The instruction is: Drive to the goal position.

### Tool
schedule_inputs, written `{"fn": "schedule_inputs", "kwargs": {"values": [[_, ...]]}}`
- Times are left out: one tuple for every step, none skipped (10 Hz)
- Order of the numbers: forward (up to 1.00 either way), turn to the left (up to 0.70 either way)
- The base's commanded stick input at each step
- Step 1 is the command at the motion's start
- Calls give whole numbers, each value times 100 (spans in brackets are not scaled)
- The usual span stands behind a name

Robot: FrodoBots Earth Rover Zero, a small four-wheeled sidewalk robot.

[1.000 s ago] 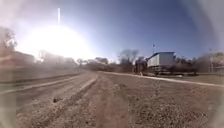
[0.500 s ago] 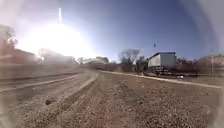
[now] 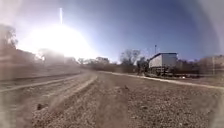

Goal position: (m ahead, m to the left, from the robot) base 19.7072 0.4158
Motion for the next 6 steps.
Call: {"fn": "schedule_inputs", "kwargs": {"values": [[50, 0], [50, 0], [50, 0], [50, 0], [50, 0], [50, 0]]}}
